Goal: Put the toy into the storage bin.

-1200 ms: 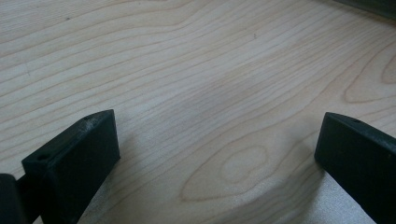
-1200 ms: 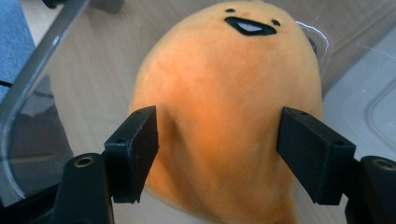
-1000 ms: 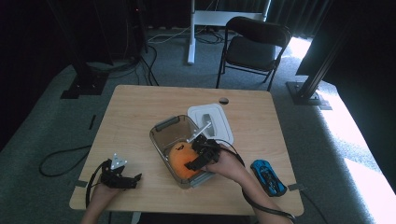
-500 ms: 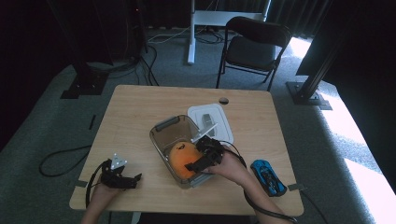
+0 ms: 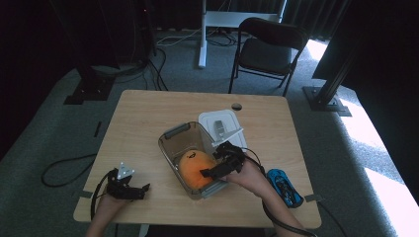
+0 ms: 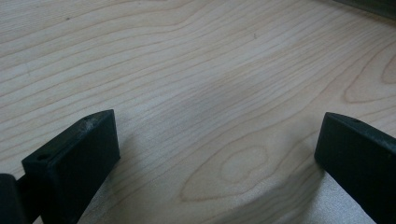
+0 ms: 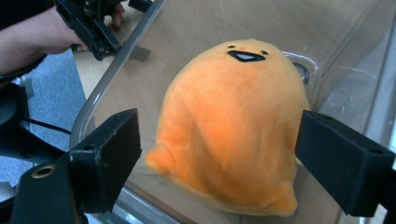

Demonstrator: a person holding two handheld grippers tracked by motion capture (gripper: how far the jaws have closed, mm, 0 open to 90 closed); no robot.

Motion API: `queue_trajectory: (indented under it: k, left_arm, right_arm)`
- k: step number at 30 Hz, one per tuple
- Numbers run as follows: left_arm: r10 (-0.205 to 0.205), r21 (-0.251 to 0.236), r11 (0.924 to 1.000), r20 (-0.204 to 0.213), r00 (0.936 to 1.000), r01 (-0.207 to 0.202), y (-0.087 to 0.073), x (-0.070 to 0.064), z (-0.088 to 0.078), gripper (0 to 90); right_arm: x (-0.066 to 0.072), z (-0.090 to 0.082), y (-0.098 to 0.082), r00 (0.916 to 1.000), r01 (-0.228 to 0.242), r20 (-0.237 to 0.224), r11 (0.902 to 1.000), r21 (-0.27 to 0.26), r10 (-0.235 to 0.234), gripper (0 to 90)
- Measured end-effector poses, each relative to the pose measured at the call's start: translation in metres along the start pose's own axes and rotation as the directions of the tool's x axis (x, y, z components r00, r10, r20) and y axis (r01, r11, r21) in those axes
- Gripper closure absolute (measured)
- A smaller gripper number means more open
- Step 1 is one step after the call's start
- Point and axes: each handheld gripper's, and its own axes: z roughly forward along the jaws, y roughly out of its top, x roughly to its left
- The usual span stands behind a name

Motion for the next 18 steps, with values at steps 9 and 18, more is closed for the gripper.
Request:
queue_trajectory:
  k: [9,18]
  left_arm:
    - [0.0,0.0,1.0,0.0,1.0,0.0,0.0,0.0,0.0,0.2]
    - [0.001,0.001,1.0,0.0,1.0,-0.001,0.0,0.0,0.0,0.3]
  right_arm:
    - [-0.006,-0.016,-0.008,0.9996,-0.026,0.007,0.9975,-0.066,0.027,14.8]
    - [-0.013,-0.037,-0.015,0.9983,-0.053,0.015,0.9899,-0.131,0.056,15.0]
